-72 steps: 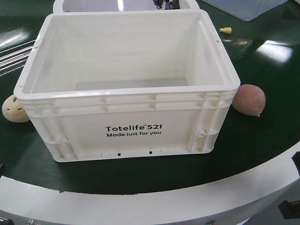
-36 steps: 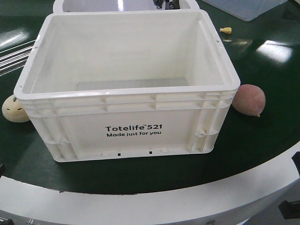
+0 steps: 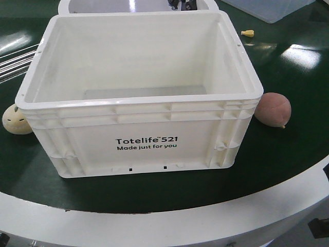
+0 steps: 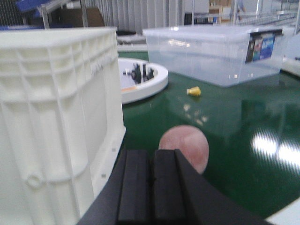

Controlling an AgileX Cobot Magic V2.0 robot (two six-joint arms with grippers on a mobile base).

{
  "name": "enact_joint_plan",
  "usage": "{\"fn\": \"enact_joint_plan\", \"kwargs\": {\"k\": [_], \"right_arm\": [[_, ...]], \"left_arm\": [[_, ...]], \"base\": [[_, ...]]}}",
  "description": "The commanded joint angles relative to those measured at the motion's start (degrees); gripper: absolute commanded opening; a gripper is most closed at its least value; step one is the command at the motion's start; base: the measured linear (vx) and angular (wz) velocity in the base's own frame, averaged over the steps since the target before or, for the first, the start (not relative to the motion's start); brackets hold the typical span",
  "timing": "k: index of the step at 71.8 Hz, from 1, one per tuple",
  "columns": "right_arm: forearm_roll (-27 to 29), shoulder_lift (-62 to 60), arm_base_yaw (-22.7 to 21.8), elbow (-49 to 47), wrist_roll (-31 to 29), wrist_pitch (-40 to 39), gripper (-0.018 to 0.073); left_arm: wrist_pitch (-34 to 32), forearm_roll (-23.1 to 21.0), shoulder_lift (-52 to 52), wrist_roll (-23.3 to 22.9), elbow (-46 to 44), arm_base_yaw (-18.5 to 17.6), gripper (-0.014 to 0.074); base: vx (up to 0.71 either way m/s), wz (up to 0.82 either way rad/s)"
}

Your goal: Place moving items into box and shelve

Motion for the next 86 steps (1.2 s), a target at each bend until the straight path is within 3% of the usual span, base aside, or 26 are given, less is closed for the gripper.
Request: {"fn": "enact_joint_plan", "kwargs": {"k": [1, 11, 15, 21, 33, 42, 48, 56, 72, 86], "right_arm": [[-0.6, -0.7, -0.1, 0.5, -0.3, -10.0, -0.0008], [-0.6, -0.7, -0.1, 0.3, -0.3, -16.7, -0.0008], [-0.6, -0.7, -0.1, -0.6, -0.3, -15.8, -0.0008], [-0.6, -0.5, -0.1, -4.2, -0.3, -10.0, -0.0008], [-1.0, 4.3, -0.1, -14.7, -0.4, 2.3, -0.0008], [-1.3, 11.4, -0.1, -23.0, -0.8, 6.7, -0.0008], [-1.4, 17.1, -0.1, -28.2, -2.1, 7.7, -0.0008], [-1.5, 26.1, -0.1, -35.9, -2.3, 8.2, -0.0008], [-4.0, 40.4, -0.1, -48.1, -4.0, 8.3, -0.0008], [-4.0, 46.7, -0.1, -49.5, -4.0, 3.8, -0.0008]], "left_arm": [[-10.2, -0.5, -0.8, -1.1, 0.6, -0.4, -0.0006], [-12.1, -2.0, -0.8, -8.0, -1.6, -0.4, -0.0006], [-8.8, -2.1, -0.7, -10.7, -4.4, -0.4, -0.0006], [-2.2, -1.1, -0.3, -10.1, -9.0, -0.4, -0.0006], [9.0, 7.6, 5.7, -9.5, -19.7, -0.4, -0.0003], [12.2, 14.6, 14.7, -13.5, -28.1, -0.4, -0.0003], [12.5, 19.1, 21.3, -16.4, -33.4, -0.4, -0.0003], [12.4, 21.0, 31.2, -21.6, -40.3, -0.4, -0.0003], [8.3, 21.0, 46.2, -21.8, -49.6, -0.4, -0.0003], [2.3, 20.8, 51.5, -21.9, -50.8, -0.4, -0.0003]], "base": [[0.0, 0.0], [0.0, 0.0], [0.0, 0.0], [0.0, 0.0], [0.0, 0.0], [0.0, 0.0], [0.0, 0.0], [0.0, 0.0], [0.0, 0.0], [0.0, 0.0]]}}
